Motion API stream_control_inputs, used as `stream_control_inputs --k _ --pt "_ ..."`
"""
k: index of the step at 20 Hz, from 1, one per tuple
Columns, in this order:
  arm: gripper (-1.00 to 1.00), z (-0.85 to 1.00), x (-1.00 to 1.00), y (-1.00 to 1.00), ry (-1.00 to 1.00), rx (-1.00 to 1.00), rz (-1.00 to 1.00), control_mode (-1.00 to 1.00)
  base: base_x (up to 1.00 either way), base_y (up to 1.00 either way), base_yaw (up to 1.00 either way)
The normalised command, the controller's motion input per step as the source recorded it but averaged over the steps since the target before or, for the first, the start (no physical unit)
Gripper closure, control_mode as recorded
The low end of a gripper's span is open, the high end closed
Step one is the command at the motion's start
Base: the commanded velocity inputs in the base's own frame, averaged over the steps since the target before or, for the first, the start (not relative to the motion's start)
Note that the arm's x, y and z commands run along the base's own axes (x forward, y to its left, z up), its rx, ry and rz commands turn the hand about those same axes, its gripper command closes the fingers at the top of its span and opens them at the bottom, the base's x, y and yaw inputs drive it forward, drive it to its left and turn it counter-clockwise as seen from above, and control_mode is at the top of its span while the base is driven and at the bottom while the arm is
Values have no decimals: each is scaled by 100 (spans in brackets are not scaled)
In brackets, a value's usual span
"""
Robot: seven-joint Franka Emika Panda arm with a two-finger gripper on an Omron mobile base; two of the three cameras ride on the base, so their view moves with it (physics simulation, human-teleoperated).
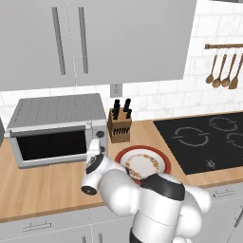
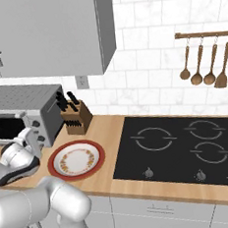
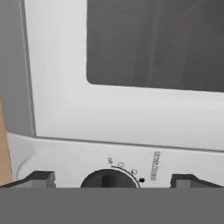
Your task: Pick up the kebab skewer and baguette bread, and place them inside the toaster oven. Close the toaster oven door and start by setting the timer.
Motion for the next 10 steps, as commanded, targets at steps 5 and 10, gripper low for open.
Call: stream_control_inputs --k 5,10 --pt "-100 -24 5 0 0 7 0 -100 0 0 0" --pt "100 -26 11 0 -1 6 0 -100 0 0 0"
